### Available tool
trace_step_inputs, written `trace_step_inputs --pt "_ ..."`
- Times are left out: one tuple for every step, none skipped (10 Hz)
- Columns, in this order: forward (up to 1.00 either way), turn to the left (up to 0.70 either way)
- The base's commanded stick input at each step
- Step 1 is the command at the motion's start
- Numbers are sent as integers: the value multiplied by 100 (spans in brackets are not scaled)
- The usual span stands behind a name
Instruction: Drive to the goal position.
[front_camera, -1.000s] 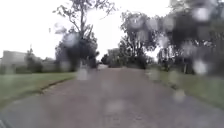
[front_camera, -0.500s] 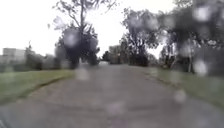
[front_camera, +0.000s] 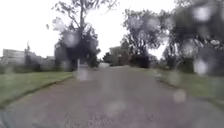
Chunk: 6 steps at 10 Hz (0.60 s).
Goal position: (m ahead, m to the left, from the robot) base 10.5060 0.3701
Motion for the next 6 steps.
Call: trace_step_inputs --pt "100 0" --pt "100 0" --pt "100 0" --pt "100 0" --pt "100 0" --pt "100 0"
